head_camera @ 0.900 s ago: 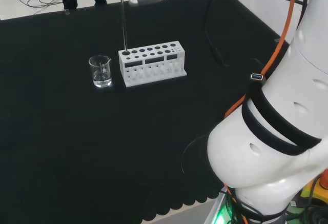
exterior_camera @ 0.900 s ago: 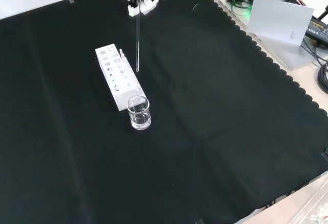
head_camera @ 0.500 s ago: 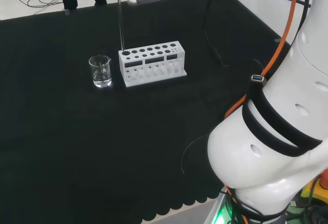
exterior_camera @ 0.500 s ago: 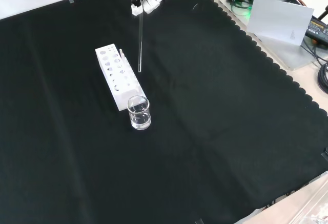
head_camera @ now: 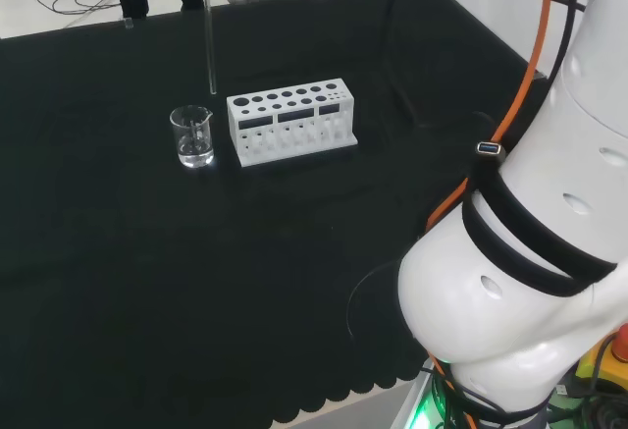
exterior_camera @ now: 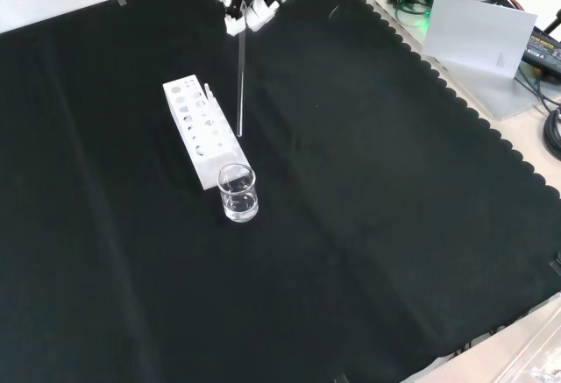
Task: Stir in the beaker to the left of the white test tube rack with the glass rod.
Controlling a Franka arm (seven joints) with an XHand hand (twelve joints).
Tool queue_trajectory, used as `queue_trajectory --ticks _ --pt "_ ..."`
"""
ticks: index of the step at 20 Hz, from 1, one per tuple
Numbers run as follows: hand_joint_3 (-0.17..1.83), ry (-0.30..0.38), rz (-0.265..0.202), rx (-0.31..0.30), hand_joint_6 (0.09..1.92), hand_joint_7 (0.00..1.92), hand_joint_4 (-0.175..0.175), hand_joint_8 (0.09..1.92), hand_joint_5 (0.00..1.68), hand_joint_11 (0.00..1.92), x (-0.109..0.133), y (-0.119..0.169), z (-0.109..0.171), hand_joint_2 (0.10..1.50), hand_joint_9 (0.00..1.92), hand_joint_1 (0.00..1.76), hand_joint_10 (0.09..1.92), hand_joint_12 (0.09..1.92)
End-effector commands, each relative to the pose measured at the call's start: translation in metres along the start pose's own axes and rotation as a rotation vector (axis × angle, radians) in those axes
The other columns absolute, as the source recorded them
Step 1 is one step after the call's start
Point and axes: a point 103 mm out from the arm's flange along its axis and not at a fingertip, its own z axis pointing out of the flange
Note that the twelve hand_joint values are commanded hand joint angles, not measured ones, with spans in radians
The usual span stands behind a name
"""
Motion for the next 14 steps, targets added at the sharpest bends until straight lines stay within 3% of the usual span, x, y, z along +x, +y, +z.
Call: queue_trajectory --ticks 1,14 --pt "-0.17 0.017 -0.079 0.005 0.4 1.13 -0.175 1.09 1.19 1.73 0.02 0.012 0.006 1.13 1.67 1.3 0.91 0.67" --pt "-0.17 0.036 -0.154 0.052 0.4 1.14 -0.175 1.09 1.19 1.73 0.03 0.036 0.04 1.13 1.67 1.3 0.91 0.69"
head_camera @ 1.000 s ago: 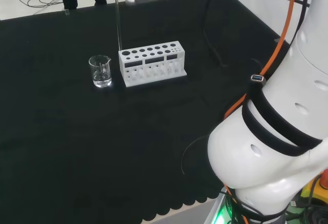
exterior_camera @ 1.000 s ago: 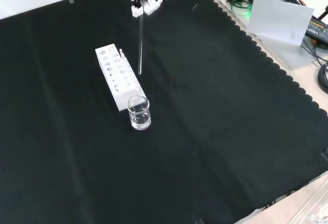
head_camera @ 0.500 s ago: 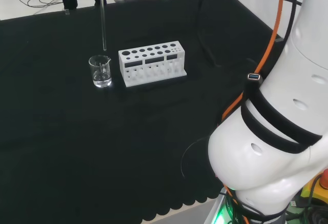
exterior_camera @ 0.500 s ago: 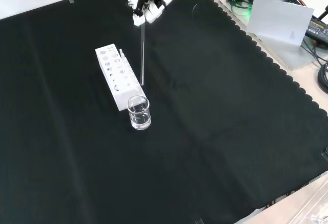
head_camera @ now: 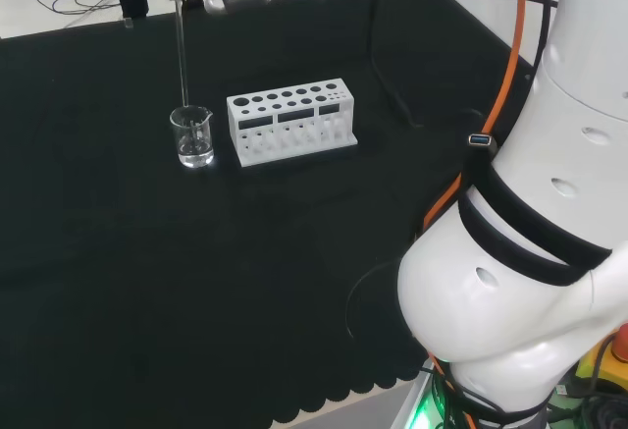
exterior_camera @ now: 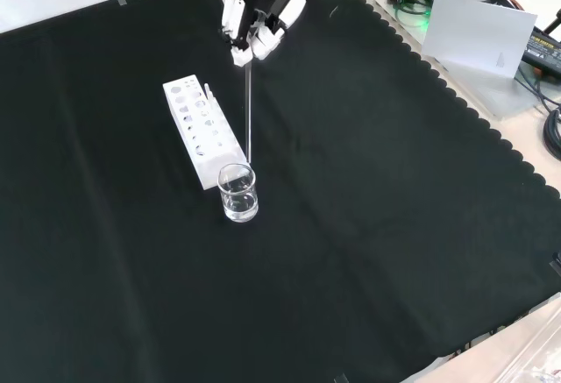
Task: Stir in the beaker to the left of the white test tube rack with the glass rod.
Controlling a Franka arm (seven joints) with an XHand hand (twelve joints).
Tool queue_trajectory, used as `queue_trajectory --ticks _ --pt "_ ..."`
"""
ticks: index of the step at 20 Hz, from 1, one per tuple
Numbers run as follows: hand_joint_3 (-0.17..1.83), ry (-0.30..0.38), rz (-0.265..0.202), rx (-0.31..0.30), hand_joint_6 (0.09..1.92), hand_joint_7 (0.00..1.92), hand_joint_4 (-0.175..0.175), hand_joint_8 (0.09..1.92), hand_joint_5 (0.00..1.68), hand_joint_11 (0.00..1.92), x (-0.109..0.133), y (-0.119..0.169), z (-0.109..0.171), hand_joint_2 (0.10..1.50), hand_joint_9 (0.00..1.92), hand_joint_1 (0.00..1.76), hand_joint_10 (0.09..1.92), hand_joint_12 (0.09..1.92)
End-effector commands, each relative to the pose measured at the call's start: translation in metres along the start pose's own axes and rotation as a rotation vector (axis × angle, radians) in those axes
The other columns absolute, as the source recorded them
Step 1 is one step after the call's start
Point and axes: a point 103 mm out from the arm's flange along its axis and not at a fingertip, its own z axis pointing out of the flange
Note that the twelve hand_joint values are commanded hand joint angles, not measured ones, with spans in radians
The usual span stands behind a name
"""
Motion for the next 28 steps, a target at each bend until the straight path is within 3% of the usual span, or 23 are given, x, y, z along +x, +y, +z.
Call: queue_trajectory --ticks 1,14,24,28 --pt "-0.17 0.021 -0.055 0.023 0.4 1.14 -0.175 1.09 1.19 1.73 0.002 0.022 0.02 1.13 1.67 1.3 0.91 0.69" --pt "-0.17 0.038 -0.042 0.039 0.4 1.13 -0.175 1.09 1.19 1.73 -0.025 0.051 0.035 1.13 1.67 1.3 0.92 0.7" --pt "-0.17 0.042 -0.006 0.062 0.41 1.13 -0.175 1.09 1.19 1.72 -0.053 0.053 0.044 1.13 1.67 1.3 0.92 0.71" --pt "-0.17 0.039 -0.017 0.092 0.41 1.13 -0.175 1.1 1.18 1.73 -0.051 0.049 0.061 1.13 1.67 1.3 0.92 0.71"
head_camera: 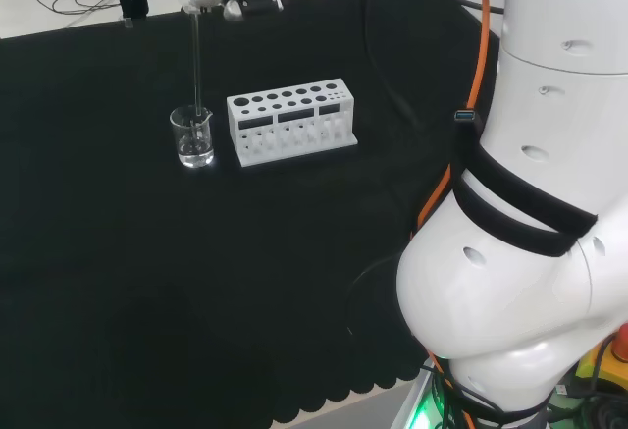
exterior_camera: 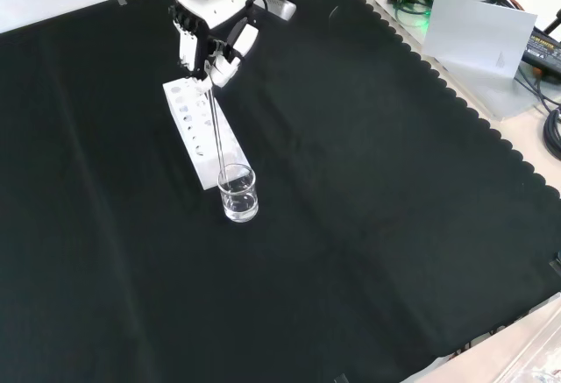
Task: Stir in the beaker to the left of the white test tube rack with the glass rod.
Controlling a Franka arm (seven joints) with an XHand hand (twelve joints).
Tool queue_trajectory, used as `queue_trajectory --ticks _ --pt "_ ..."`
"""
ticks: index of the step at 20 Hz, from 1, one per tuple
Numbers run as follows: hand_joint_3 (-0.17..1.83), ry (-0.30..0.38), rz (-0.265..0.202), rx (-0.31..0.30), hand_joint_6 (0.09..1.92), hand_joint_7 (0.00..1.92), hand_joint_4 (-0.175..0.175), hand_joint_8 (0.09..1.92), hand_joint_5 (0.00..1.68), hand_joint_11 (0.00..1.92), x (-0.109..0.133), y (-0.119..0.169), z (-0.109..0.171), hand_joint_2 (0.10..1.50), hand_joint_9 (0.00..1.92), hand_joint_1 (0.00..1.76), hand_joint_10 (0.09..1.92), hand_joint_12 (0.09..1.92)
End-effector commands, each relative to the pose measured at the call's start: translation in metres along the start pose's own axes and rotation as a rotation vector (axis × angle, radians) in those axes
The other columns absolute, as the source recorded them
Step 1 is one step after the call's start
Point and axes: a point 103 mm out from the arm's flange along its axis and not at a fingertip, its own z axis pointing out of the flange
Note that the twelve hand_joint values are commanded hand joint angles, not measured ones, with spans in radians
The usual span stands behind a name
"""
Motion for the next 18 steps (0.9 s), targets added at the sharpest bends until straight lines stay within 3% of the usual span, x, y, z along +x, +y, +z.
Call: queue_trajectory --ticks 1,10,18 --pt "-0.17 -0.004 -0.012 0.034 0.41 1.13 -0.175 1.1 1.18 1.73 0.001 -0.004 0.02 1.13 1.67 1.3 0.92 0.71" --pt "-0.17 -0.023 -0.043 0.065 0.41 1.13 -0.175 1.1 1.18 1.73 0.022 -0.01 0.04 1.13 1.67 1.3 0.92 0.72" --pt "-0.17 -0.024 -0.075 0.076 0.41 1.13 -0.175 1.1 1.18 1.73 0.035 0.004 0.046 1.13 1.67 1.3 0.93 0.72"
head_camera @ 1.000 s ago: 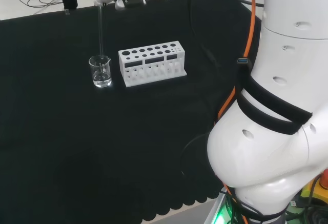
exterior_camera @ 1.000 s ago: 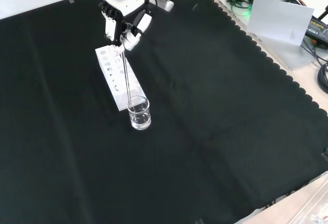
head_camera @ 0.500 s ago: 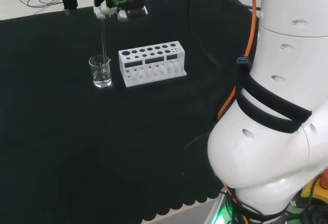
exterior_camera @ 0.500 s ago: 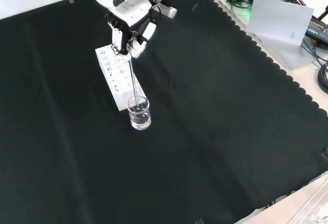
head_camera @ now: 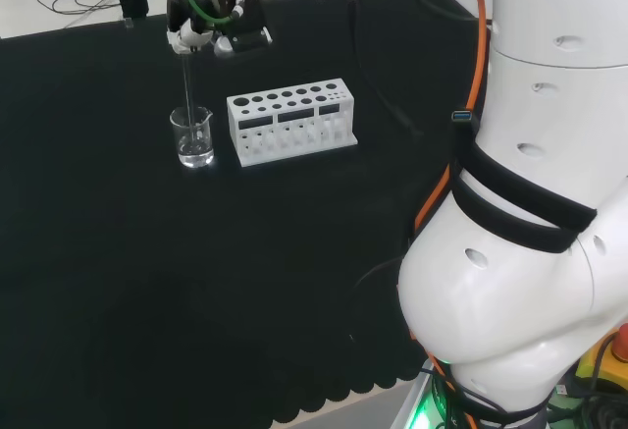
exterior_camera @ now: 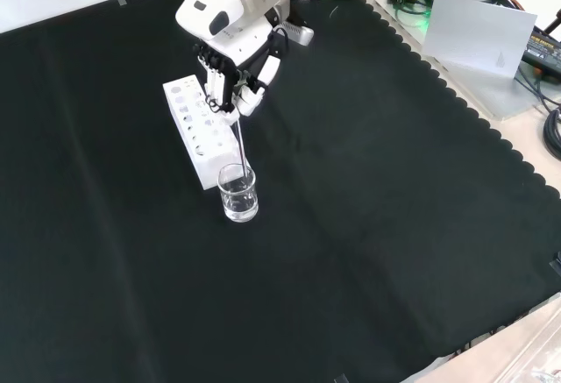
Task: Stir in the beaker to the left of the white test tube rack with the glass rod.
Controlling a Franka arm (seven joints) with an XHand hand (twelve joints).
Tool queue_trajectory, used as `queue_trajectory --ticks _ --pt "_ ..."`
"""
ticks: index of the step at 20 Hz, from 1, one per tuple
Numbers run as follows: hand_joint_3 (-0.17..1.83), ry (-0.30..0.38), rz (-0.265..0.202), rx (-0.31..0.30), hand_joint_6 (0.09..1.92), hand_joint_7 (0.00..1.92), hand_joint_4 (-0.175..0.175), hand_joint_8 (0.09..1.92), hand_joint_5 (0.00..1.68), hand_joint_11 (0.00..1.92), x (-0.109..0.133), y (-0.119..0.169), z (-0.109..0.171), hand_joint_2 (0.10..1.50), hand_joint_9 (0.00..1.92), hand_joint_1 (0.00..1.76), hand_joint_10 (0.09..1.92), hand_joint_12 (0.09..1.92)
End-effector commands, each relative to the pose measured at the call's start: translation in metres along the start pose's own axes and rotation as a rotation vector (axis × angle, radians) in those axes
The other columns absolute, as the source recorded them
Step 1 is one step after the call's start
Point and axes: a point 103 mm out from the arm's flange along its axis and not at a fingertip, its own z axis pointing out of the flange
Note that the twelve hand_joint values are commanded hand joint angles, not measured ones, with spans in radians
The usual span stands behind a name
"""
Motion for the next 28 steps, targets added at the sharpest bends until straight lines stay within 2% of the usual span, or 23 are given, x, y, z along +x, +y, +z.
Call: queue_trajectory --ticks 1,5,6,9,14,18,22,28 --pt "-0.17 -0.002 -0.023 0.005 0.41 1.13 -0.175 1.1 1.18 1.73 0.007 0.012 0.0 1.13 1.67 1.3 0.93 0.72" --pt "-0.17 -0.031 -0.019 0.04 0.42 1.13 -0.175 1.1 1.18 1.73 0.007 0.015 0.0 1.13 1.67 1.3 0.93 0.73" --pt "-0.17 -0.019 -0.021 0.027 0.42 1.13 -0.175 1.1 1.18 1.73 0.006 0.025 -0.004 1.13 1.67 1.3 0.93 0.73" --pt "-0.17 0.003 -0.028 0.007 0.42 1.13 -0.175 1.1 1.18 1.73 -0.006 0.03 -0.009 1.13 1.67 1.3 0.93 0.73" --pt "-0.17 0.01 0.007 0.007 0.42 1.13 -0.175 1.1 1.18 1.73 -0.032 0.019 -0.008 1.13 1.67 1.3 0.93 0.73" --pt "-0.17 0.011 0.03 0.014 0.42 1.13 -0.175 1.1 1.18 1.73 -0.043 0.006 -0.006 1.13 1.67 1.3 0.93 0.73" --pt "-0.17 0.012 0.028 0.01 0.42 1.13 -0.175 1.1 1.18 1.73 -0.04 -0.001 -0.007 1.13 1.67 1.3 0.93 0.74" --pt "-0.17 0.005 -0.001 0.007 0.43 1.13 -0.175 1.1 1.17 1.73 -0.018 0.0 -0.005 1.13 1.67 1.3 0.93 0.74"
